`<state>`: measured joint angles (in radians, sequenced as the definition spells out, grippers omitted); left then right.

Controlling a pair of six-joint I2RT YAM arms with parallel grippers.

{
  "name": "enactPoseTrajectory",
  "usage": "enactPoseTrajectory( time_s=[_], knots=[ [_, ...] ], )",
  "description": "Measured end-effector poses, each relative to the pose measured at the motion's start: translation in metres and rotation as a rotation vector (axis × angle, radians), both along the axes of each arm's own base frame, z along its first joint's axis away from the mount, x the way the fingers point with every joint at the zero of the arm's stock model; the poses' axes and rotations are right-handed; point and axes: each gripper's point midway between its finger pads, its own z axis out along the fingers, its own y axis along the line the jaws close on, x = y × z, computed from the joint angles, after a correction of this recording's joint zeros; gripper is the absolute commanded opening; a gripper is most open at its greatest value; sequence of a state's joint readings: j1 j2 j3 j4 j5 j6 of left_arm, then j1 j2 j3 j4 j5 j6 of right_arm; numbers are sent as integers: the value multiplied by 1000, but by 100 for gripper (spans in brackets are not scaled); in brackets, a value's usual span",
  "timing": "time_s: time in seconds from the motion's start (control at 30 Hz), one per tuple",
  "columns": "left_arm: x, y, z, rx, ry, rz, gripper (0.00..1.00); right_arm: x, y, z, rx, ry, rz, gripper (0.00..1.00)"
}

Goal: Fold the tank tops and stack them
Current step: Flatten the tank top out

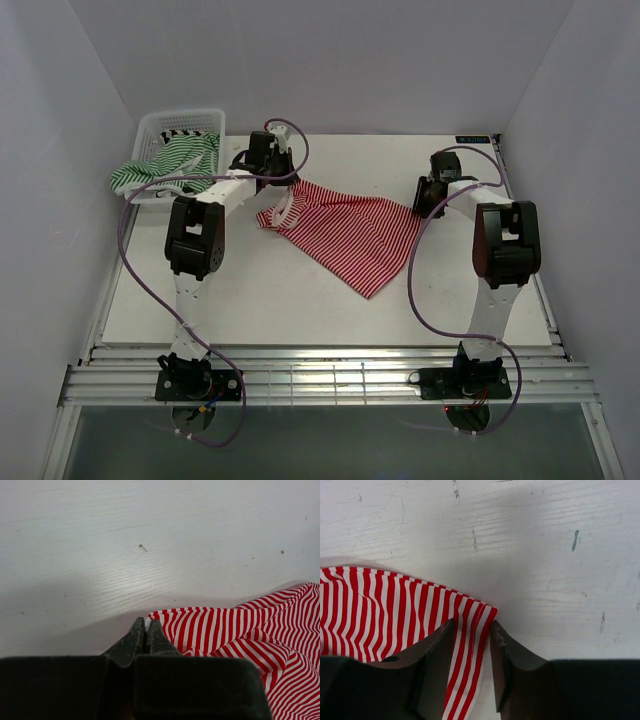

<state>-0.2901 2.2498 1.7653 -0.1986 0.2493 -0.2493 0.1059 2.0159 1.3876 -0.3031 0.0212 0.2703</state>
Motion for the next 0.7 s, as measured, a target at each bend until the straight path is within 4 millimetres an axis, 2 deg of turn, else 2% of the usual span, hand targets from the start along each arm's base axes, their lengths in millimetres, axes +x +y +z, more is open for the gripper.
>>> enactPoseTrajectory(
  time_s=[0.07,0.1,0.17,0.3,0.43,0.5,0.57,0.63,0.7],
  knots=[
    [-1,0,-3,0,1,0,0,0,3,-1,12,2,16,26],
    [-2,1,-5,-1,3,2,0,0,5,-1,23,0,25,16],
    [-4,1,-9,1,10,4,0,0,9,-1,37,-1,42,8],
    [-5,2,-11,-7,10,12,0,2,14,1,60,-13,67,8],
    [-13,6,7,-13,-5,31,0,-1,14,18,59,-69,85,8],
    [-25,12,35,-21,-45,47,0,-8,13,42,59,-127,92,8],
    [-40,19,74,-39,-106,63,0,-16,13,83,69,-222,99,8],
    [-63,28,129,-70,-203,79,0,-25,14,139,81,-366,111,8],
    [-88,37,194,-119,-334,95,0,-41,15,203,96,-531,127,8]
  ],
)
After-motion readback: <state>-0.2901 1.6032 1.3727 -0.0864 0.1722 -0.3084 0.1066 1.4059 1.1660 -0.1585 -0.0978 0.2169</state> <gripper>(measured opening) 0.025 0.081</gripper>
